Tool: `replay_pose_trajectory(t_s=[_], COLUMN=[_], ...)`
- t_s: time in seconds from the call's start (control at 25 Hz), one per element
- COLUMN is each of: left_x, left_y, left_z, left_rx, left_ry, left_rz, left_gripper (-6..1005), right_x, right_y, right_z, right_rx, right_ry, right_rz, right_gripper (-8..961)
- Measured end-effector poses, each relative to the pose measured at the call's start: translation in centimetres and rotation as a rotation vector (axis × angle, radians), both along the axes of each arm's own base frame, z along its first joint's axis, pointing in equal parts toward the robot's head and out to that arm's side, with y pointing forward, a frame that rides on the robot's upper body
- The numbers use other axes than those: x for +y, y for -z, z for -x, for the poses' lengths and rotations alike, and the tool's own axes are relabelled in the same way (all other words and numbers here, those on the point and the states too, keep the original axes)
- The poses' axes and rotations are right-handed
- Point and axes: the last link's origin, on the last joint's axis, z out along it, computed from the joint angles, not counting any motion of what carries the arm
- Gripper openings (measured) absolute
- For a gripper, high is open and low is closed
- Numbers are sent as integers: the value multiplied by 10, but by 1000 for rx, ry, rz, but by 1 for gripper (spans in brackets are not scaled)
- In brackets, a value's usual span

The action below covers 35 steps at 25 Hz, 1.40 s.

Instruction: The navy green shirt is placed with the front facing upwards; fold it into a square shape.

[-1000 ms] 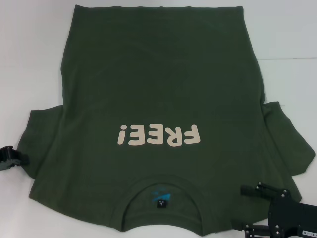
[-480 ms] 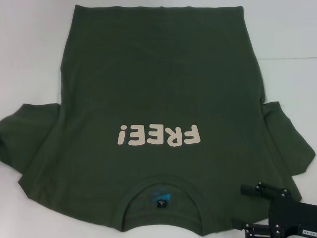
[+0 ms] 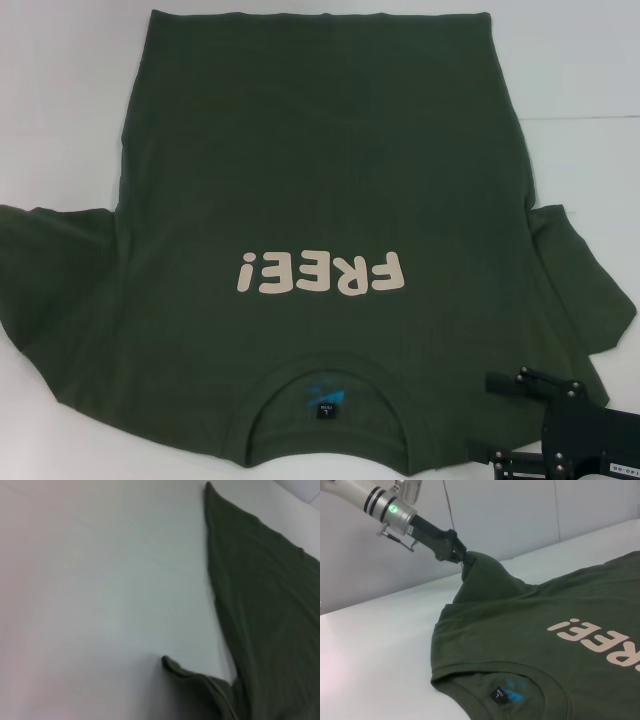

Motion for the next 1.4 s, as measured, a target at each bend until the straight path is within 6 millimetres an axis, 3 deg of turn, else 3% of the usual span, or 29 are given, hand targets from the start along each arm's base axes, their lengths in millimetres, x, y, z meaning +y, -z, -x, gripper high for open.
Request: replay_pose_trajectory(t_s=[0.48,0.8,1.0,1.4], left_x=[17,25,30,24], left_y=[-6,23,58,107], left_z=[-32,-71,-94,-98], left_rx=[-57,-180,-194,-219], left_ry=[57,146,192,175], left_rz=[50,132,202,222], left_gripper=[86,99,107,123], right_x=[1,1,1,1], right_y=[1,2,2,2], right_z=[1,2,2,2], right_rx=[2,8,8,10], right_ry=[-1,0,-1,2], right_rz=[1,5,5,3], right_gripper=[909,909,909,908])
